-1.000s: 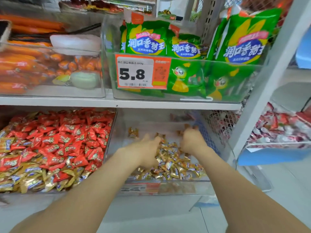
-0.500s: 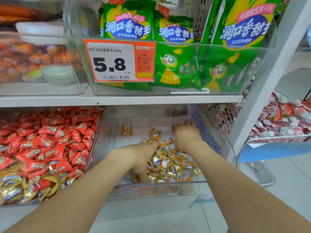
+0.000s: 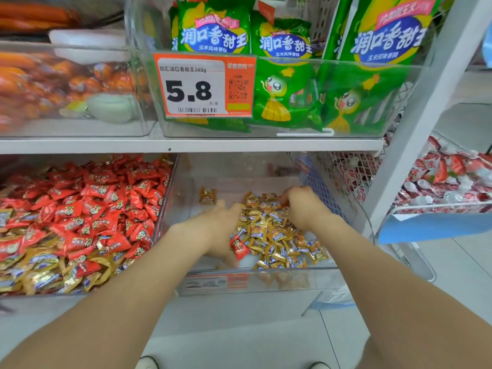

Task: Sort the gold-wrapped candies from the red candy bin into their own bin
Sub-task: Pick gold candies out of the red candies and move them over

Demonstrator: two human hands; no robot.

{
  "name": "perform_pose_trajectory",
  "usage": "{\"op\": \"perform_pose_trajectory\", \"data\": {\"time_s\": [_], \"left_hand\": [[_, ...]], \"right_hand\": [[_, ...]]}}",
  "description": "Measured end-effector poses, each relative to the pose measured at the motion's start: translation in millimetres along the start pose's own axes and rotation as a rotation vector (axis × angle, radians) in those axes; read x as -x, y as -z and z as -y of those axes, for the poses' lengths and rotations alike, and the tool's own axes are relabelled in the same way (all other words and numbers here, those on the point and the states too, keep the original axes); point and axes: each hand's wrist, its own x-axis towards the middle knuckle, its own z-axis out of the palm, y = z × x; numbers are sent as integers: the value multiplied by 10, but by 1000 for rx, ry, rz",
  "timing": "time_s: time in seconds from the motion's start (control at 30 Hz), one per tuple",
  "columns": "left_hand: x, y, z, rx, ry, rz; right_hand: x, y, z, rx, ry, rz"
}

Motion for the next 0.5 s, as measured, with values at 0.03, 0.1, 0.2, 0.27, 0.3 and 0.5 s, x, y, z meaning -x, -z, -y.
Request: {"op": "perform_pose_trajectory", "data": {"time_s": [0.03,0.1,0.2,0.27,0.3,0.5], "left_hand": [[-18,-1,-24,25,-43,-67],[-44,-8,-81,36,-92,-132],[-84,-37,-132,-1,-77,-101],[-85,-45,-153,-10,-62,-98],[-80,-43,-165,-14,-55,-107],[91,118,-268,70,-3,-377]], "right_hand": [[10,6,7,-27,-1,-14],[19,13,6,-50,-9,-35],[44,82,13,-107,5,-96],[83,144,24,-198,8,-113],[116,183,42,-254,2,-105],[470,378,171,-562,10,28]]}}
